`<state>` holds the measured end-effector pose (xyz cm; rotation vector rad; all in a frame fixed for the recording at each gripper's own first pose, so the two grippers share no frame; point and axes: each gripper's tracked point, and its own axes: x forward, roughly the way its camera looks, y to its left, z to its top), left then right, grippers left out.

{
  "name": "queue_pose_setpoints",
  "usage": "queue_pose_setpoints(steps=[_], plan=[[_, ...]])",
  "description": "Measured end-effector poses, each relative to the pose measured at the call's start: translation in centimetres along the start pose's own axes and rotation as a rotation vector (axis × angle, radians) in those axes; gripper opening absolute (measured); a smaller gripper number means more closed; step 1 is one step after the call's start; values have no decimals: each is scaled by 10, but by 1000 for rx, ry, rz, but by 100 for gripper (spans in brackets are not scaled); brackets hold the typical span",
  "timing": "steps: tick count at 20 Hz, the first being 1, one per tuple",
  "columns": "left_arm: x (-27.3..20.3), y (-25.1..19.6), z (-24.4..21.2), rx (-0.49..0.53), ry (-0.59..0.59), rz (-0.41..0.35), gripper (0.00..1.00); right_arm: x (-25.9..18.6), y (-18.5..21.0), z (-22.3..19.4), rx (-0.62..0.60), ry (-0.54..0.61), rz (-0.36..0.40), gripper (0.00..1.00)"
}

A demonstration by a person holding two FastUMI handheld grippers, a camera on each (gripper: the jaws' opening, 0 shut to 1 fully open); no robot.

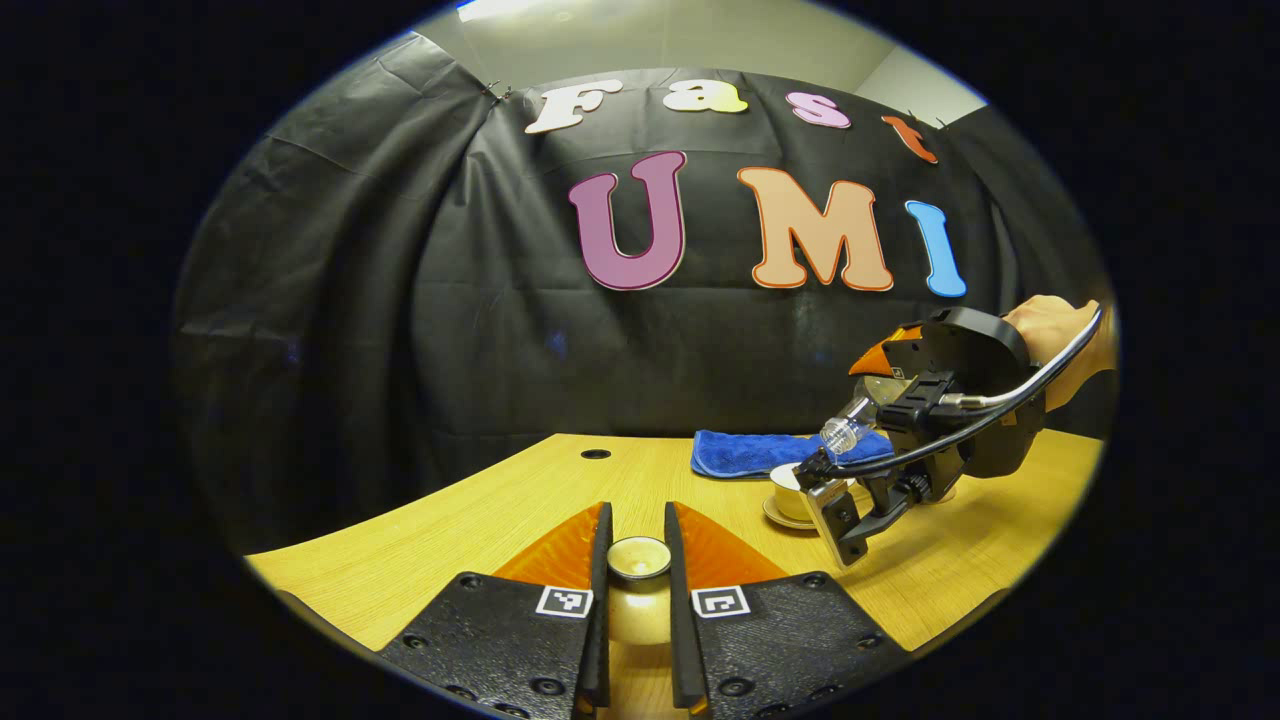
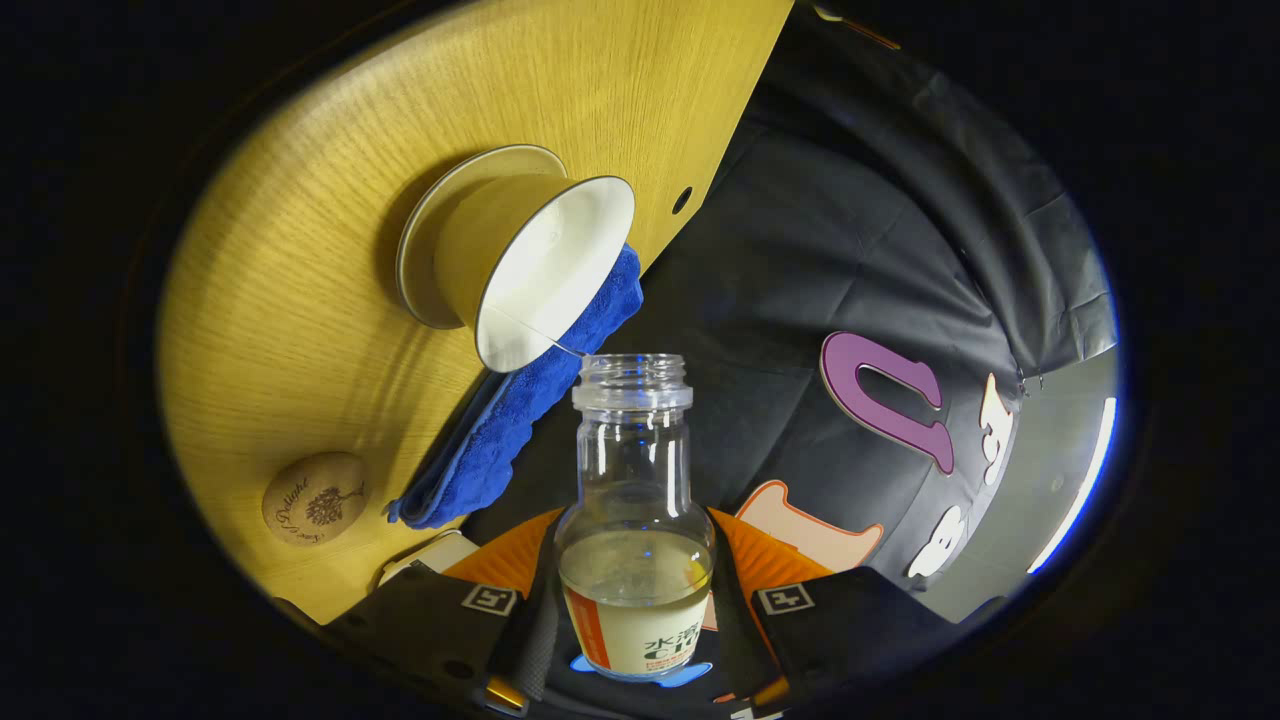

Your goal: Open the teacup lid with one hand, grasp the water bottle and pour water into the teacup with the other hand; after pouring, place the water bottle on the coaster and then close the teacup lid.

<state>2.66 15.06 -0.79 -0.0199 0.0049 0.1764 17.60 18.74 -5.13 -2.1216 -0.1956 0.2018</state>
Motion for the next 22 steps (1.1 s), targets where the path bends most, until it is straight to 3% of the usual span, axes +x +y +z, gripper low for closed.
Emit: queue_pose_setpoints(steps=[5, 8, 9, 14, 22], plan=[[0, 0, 0, 2, -2, -1, 21, -3, 13, -2, 245, 20, 78, 70], [0, 0, -1, 3, -2, -1, 21, -5, 17, -4, 543, 35, 147, 69], [0, 0, 0, 3, -2, -1, 21, -6, 14, -5, 645, 40, 158, 75], [0, 0, 0, 3, -2, -1, 21, -3, 9, -27, 1145, 63, 217, 70], [3, 0, 0, 4, -5, -3, 21, 13, 34, -84, 1967, 151, 43, 70]])
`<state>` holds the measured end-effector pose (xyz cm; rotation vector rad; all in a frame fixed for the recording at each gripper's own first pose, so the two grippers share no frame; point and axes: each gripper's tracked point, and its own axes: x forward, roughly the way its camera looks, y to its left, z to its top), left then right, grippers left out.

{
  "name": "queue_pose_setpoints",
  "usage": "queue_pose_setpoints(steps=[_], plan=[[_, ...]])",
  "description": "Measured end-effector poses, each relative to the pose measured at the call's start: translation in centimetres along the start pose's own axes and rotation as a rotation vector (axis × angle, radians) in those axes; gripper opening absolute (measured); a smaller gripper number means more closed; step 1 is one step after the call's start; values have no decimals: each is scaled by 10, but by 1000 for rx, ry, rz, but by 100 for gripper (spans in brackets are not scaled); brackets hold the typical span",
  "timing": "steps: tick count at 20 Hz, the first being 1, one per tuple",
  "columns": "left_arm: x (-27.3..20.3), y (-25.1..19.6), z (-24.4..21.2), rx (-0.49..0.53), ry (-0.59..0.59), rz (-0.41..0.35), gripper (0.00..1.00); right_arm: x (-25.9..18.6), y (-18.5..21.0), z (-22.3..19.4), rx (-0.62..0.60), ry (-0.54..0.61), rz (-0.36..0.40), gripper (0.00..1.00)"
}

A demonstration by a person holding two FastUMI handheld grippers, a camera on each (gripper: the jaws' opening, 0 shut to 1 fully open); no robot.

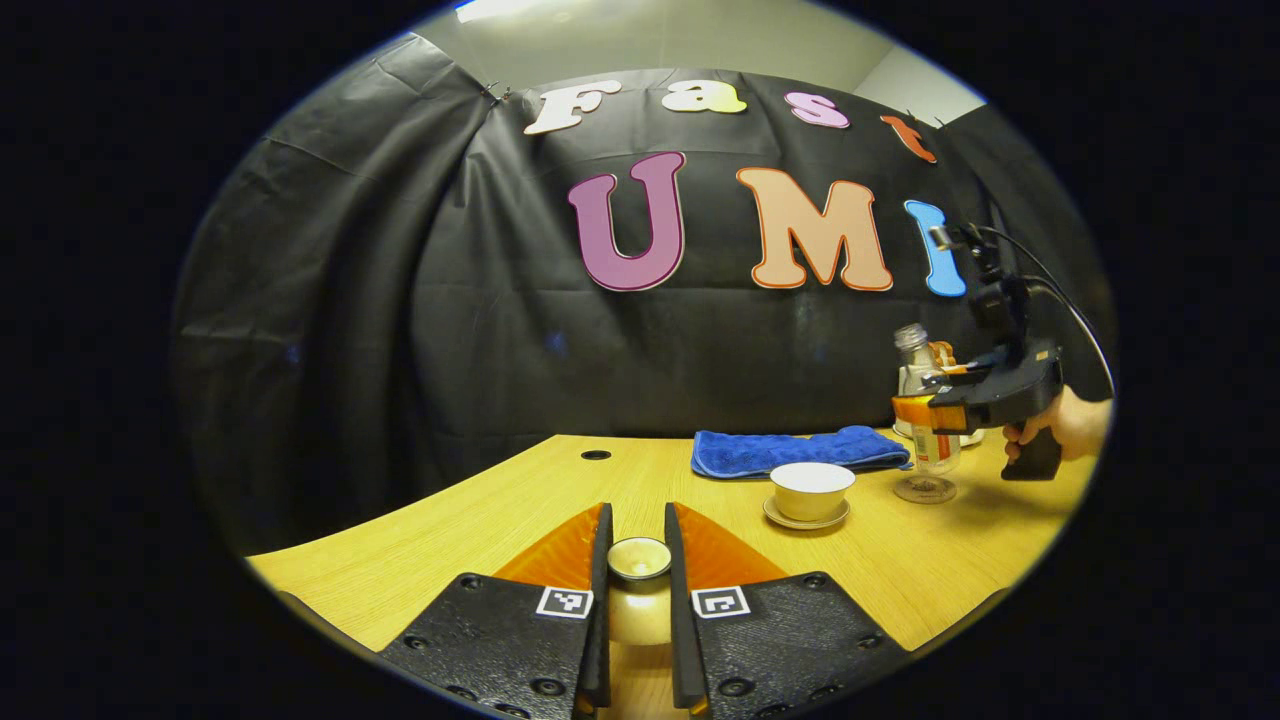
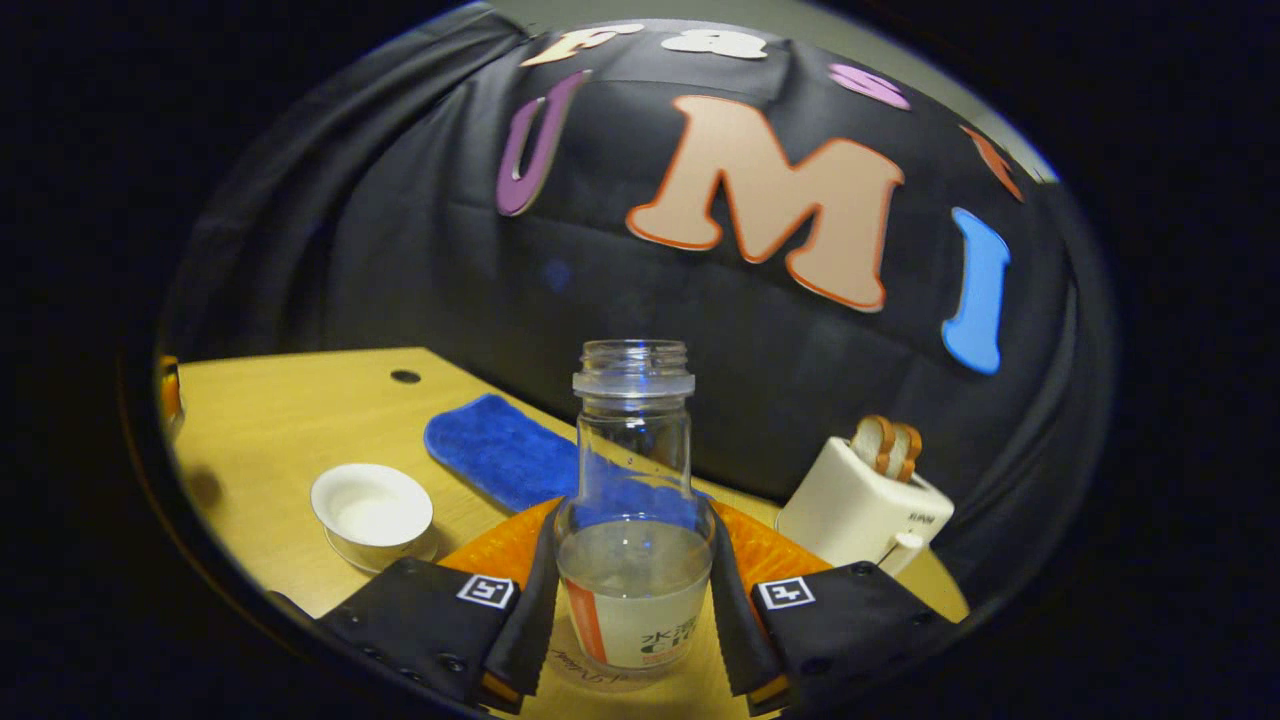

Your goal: Open the teacup lid with one hand, grasp the water bottle and pour water into the teacup with the other hand; after pouring, place the water bottle on the coaster and then close the teacup lid.

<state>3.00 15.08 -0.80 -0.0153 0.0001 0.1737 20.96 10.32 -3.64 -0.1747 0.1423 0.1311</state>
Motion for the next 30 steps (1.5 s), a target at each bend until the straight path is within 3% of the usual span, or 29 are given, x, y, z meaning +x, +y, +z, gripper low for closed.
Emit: queue_pose_setpoints(steps=[1, 2, 4, 17, 22, 24, 25, 27, 30], plan=[[0, 0, 0, 0, 0, 0, 21, 1, -6, -5, 94, -11, -11, 75], [0, 0, 0, 0, -1, -1, 21, 1, -11, -8, 161, -23, -28, 73], [0, 0, 0, 0, -1, -1, 21, 4, -14, -10, 208, -61, -66, 72], [2, 0, -2, 0, -3, -3, 21, 3, -15, -5, 182, -146, -85, 72], [2, 0, -2, 0, -4, -3, 21, 4, -13, -14, 192, -106, -87, 75], [1, 1, -2, 1, -5, -2, 21, 4, -13, -11, 179, -123, -91, 83], [2, 1, -2, 1, -5, -3, 21, 1, -13, -8, 190, -115, -85, 94], [2, 1, -2, 1, -5, -3, 21, 2, -16, -10, 186, -119, -104, 99], [3, 1, -2, 2, -5, 3, 21, -2, -19, -13, 187, -112, -126, 95]])
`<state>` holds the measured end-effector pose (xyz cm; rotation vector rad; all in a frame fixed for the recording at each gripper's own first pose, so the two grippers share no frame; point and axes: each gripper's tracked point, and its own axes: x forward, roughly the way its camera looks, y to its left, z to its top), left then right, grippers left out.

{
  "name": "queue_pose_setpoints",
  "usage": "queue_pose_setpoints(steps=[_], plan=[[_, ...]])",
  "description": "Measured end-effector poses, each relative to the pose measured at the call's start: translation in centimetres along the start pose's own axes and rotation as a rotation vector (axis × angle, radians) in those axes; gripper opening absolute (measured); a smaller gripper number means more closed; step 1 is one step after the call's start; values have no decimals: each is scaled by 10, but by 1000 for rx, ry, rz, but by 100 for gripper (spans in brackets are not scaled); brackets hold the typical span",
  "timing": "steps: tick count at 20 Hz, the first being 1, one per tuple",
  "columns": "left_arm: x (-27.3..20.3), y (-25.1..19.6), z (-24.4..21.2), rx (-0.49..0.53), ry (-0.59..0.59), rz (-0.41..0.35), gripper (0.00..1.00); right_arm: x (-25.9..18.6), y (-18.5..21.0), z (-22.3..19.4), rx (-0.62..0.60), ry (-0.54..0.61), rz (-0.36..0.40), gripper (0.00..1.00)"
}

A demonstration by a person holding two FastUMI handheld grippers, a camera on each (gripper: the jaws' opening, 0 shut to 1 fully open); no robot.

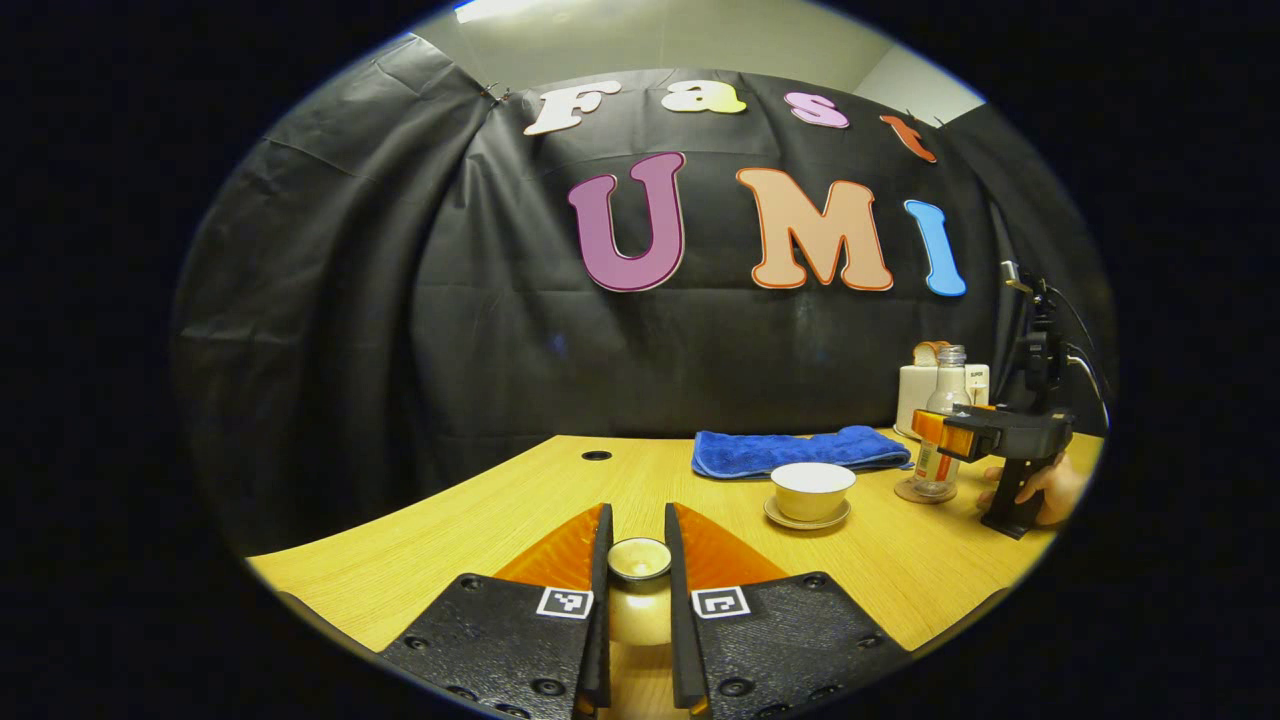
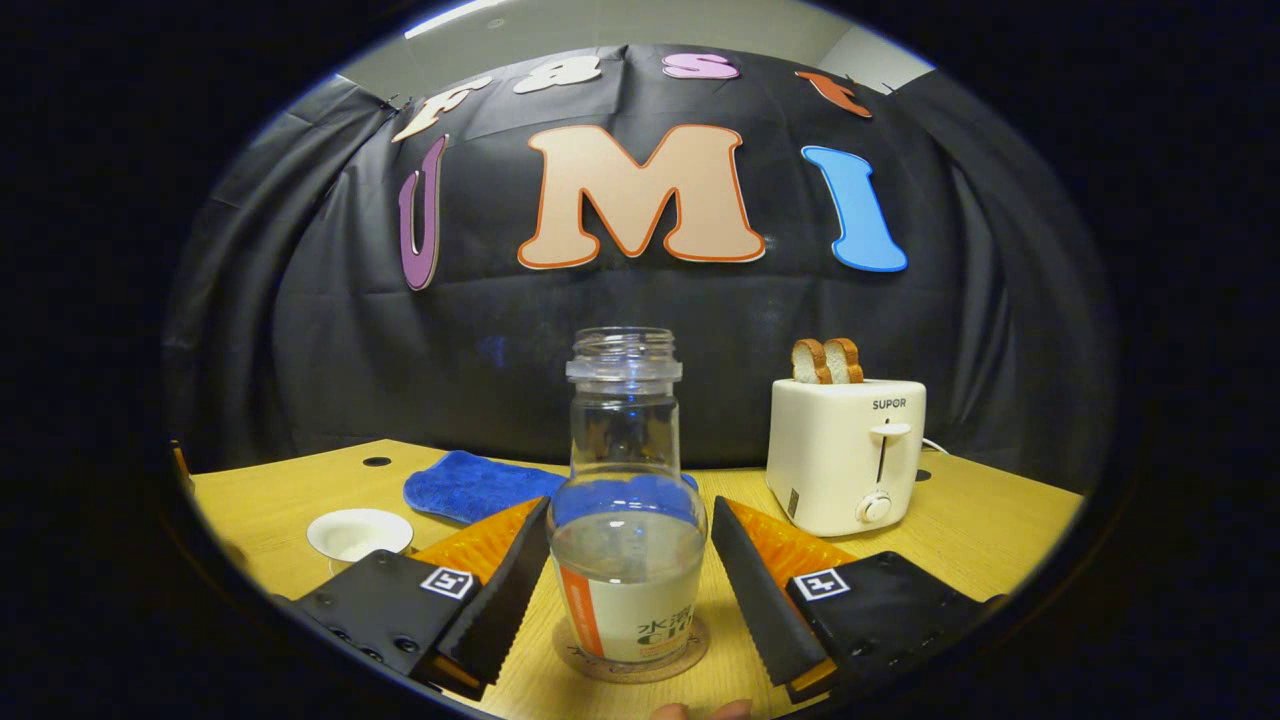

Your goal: Open the teacup lid with one hand, grasp the water bottle and pour water into the teacup with the other hand; after pouring, place the water bottle on the coaster and then close the teacup lid.

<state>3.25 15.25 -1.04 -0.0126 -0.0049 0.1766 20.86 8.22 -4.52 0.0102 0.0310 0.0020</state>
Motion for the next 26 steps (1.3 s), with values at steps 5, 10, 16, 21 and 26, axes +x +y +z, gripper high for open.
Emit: queue_pose_setpoints(steps=[5, 10, 16, 21, 26], plan=[[0, 0, 0, 0, 0, 4, 21, -15, 2, 1, -1, 1, 10, 99], [1, -5, -2, -7, 2, -34, 21, -58, -3, 3, -1, -2, 17, 95], [36, -68, -1, -15, 1, -209, 21, -116, -13, 4, 2, -6, 81, 99], [83, -116, 0, -10, 5, -274, 21, -146, -37, 3, 5, -9, 96, 98], [126, -156, -1, 0, 11, -301, 22, -164, -57, 5, 5, -12, 90, 95]])
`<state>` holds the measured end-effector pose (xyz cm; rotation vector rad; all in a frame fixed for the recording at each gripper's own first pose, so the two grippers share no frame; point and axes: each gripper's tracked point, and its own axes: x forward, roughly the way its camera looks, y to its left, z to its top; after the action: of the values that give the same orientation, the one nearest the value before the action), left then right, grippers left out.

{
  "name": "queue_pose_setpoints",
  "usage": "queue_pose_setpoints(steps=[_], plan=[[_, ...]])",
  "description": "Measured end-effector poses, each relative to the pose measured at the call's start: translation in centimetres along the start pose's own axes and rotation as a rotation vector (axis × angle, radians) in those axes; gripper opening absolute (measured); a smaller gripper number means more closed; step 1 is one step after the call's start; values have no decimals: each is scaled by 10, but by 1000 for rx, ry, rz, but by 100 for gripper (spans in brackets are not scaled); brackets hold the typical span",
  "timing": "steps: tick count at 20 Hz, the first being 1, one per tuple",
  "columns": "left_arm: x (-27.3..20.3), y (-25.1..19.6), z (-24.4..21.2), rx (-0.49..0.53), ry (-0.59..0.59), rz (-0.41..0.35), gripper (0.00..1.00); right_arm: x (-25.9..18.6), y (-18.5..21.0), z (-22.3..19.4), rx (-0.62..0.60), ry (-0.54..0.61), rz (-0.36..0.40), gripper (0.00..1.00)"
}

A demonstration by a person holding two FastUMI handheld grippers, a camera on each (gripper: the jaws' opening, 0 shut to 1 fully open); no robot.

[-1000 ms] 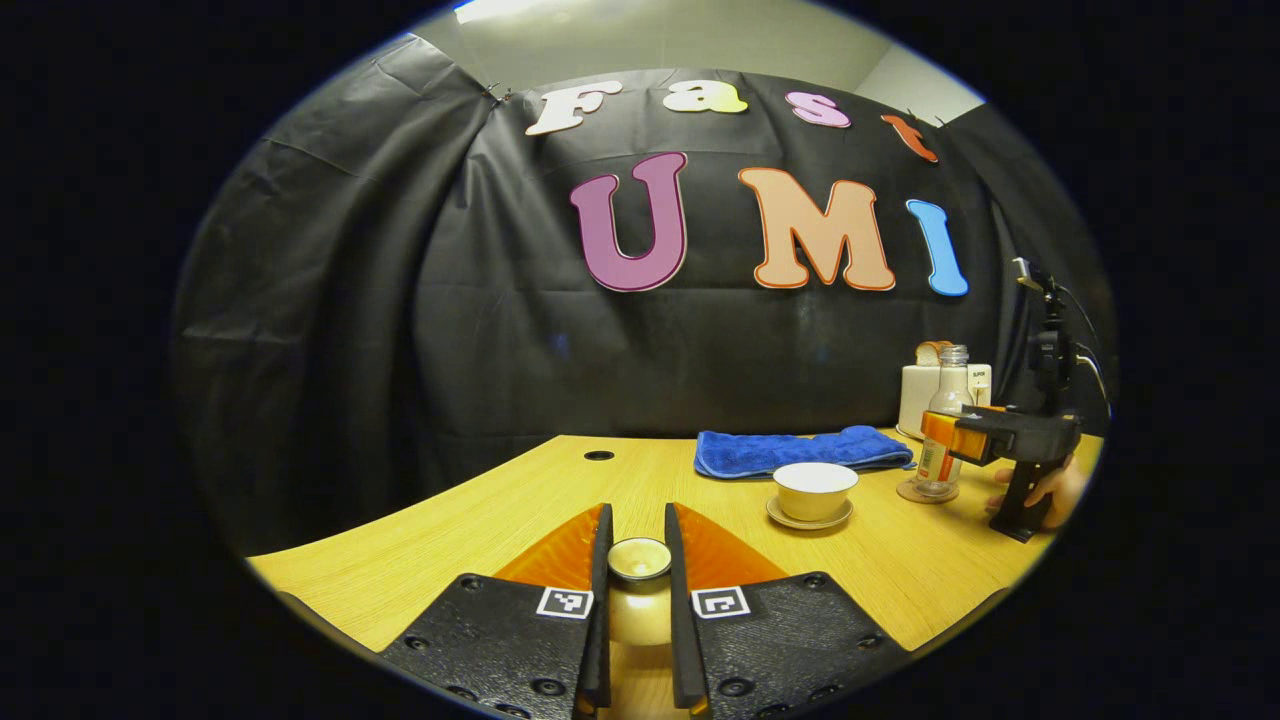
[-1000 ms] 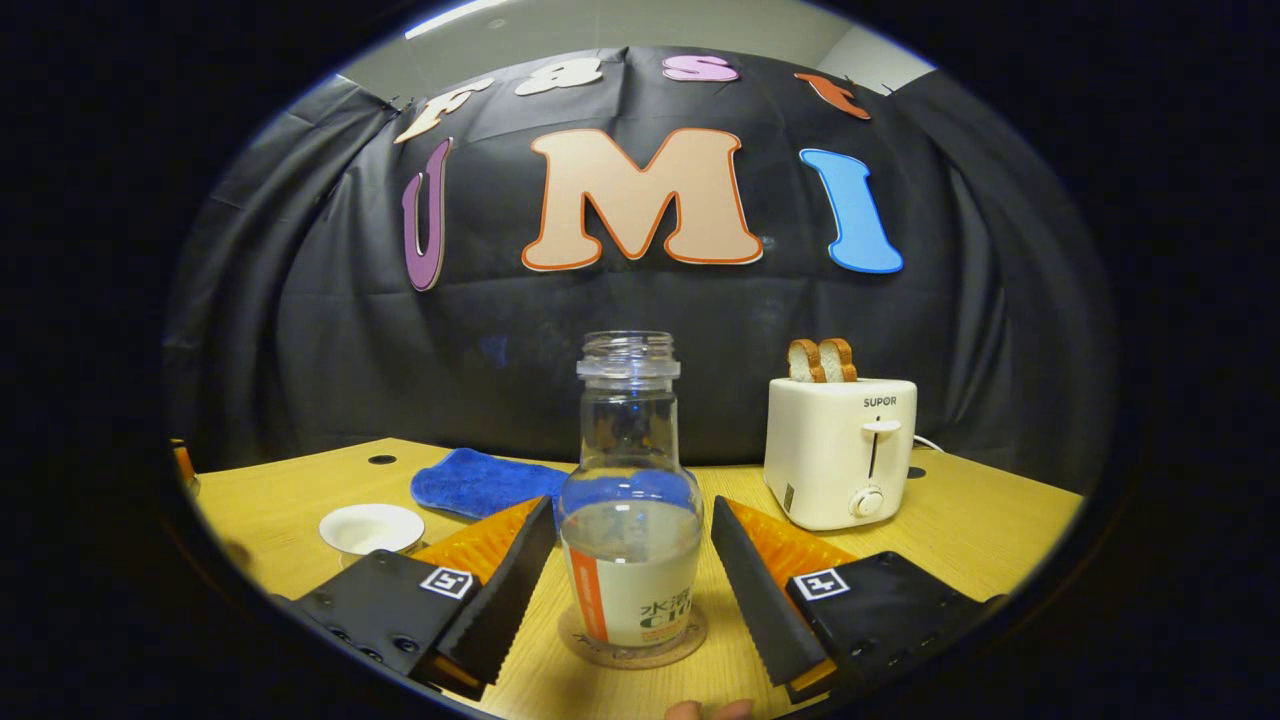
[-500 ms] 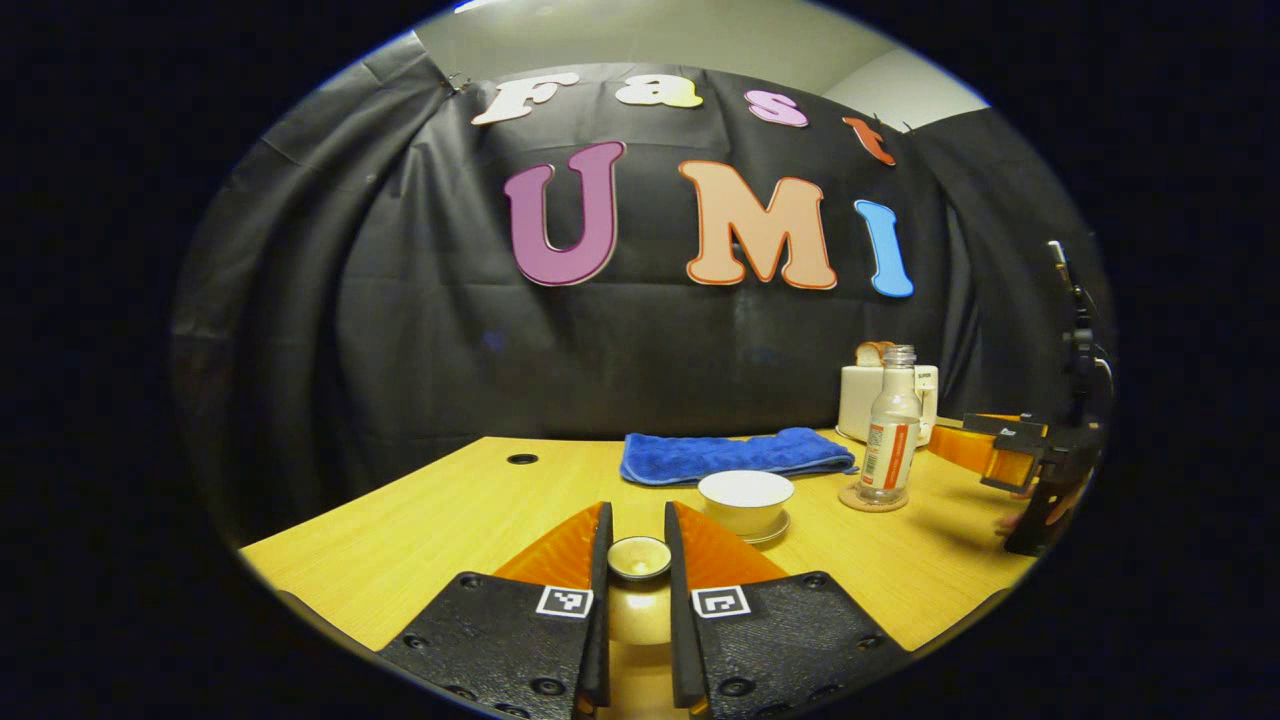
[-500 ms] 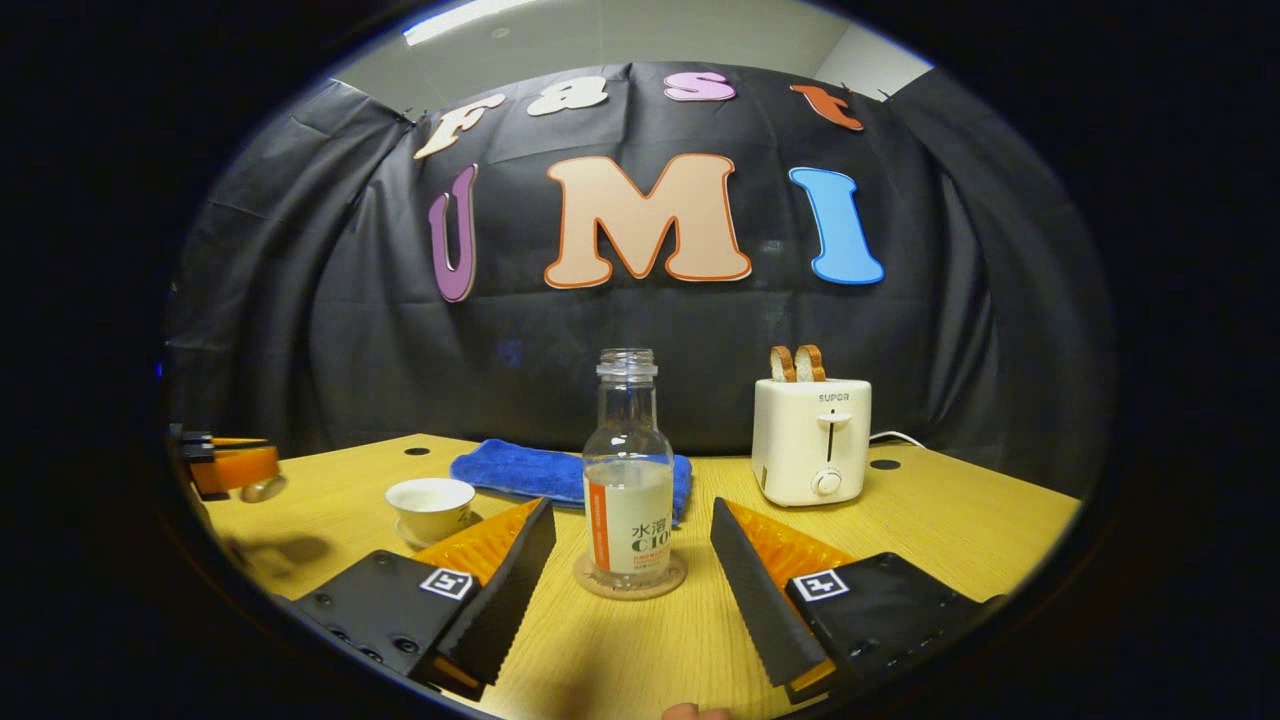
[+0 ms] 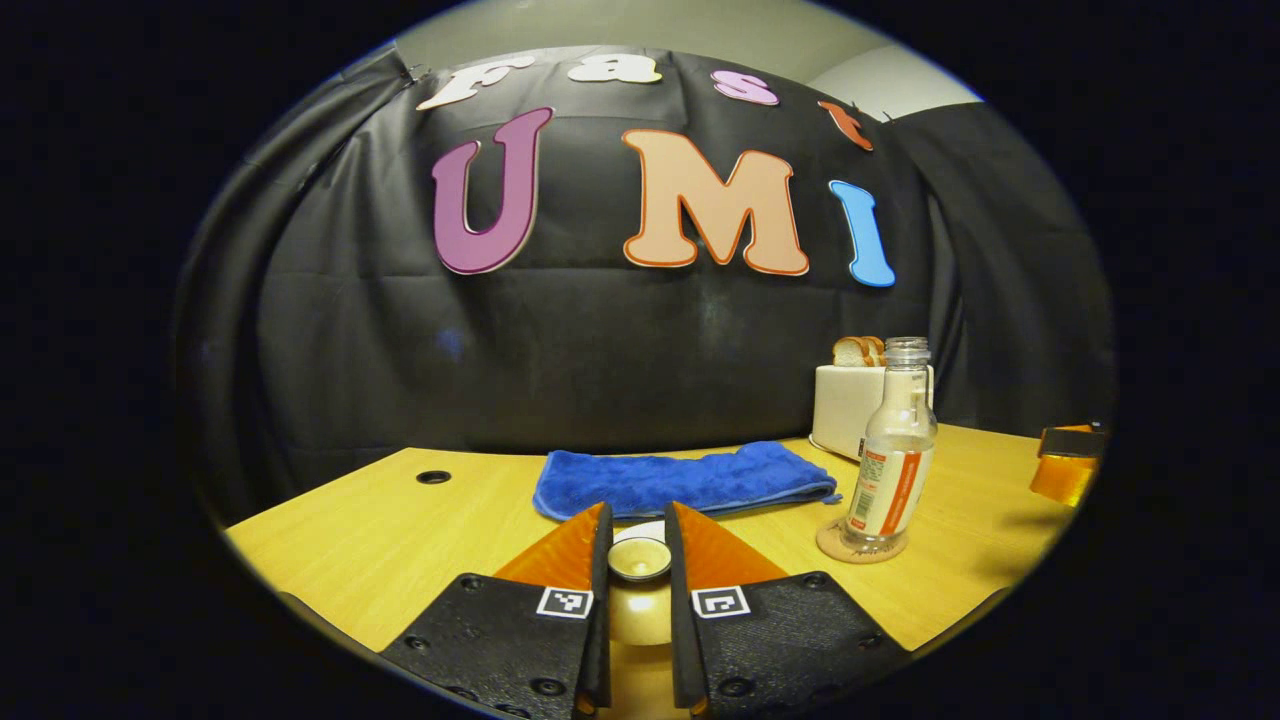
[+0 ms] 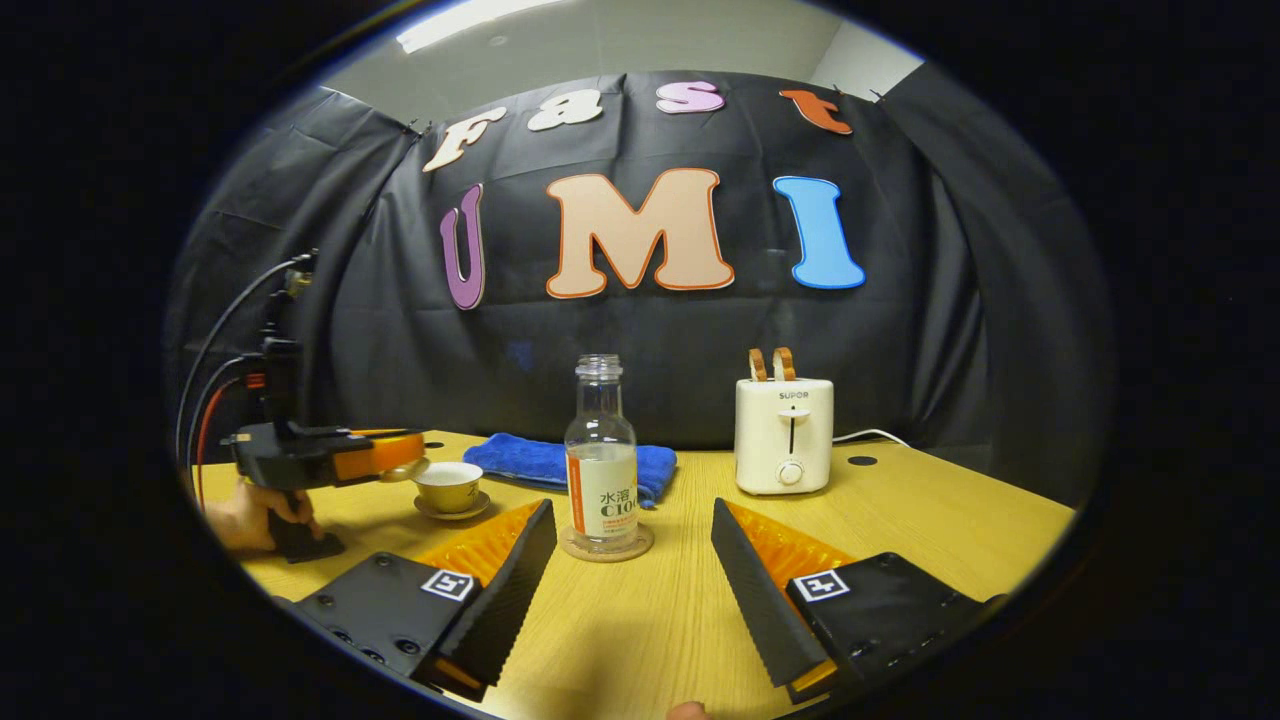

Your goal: Open the teacup lid with one hand, grasp the water bottle and pour water into the teacup with the other hand; after pouring, place the water bottle on the coaster and then close the teacup lid.

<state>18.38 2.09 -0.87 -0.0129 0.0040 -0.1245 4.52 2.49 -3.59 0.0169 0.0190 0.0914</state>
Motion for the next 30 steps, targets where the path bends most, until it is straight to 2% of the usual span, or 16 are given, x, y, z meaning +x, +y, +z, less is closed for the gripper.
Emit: queue_pose_setpoints(steps=[1, 4, 5, 6, 11, 12, 18, 21, 23, 24, 28, 29, 30], plan=[[6, -1, 0, -1, 2, 2, 21, -2, -4, 1, 0, 0, 0, 99], [17, -5, -2, 9, 16, -2, 21, -4, -13, 2, 2, 0, -3, 98], [20, -6, -2, 12, 21, -4, 21, -5, -15, 3, 2, -1, -6, 95], [21, -6, -5, 17, 34, -5, 21, -6, -16, 3, 2, 0, -7, 98], [29, -8, -22, 59, 140, -6, 21, -7, -16, 4, 1, 1, -2, 98], [30, -9, -22, 68, 149, -6, 21, -7, -17, 5, 2, 1, -5, 95], [32, -9, -23, 87, 156, -9, 21, -9, -12, 4, 2, 2, -3, 99], [33, -9, -22, 93, 158, -10, 22, -8, -13, 4, 3, 3, -3, 99], [34, -9, -22, 93, 156, -10, 22, -7, -13, 6, 3, 3, -2, 95], [33, -8, -23, 93, 157, -10, 22, -7, -13, 6, 2, 3, -2, 98], [33, -9, -23, 95, 158, -15, 22, -9, -15, 6, 2, 4, -3, 99], [33, -10, -24, 95, 162, -19, 23, -9, -15, 7, 2, 3, -2, 99], [35, -9, -23, 95, 156, -12, 29, -8, -15, 8, 2, 3, -2, 98]])
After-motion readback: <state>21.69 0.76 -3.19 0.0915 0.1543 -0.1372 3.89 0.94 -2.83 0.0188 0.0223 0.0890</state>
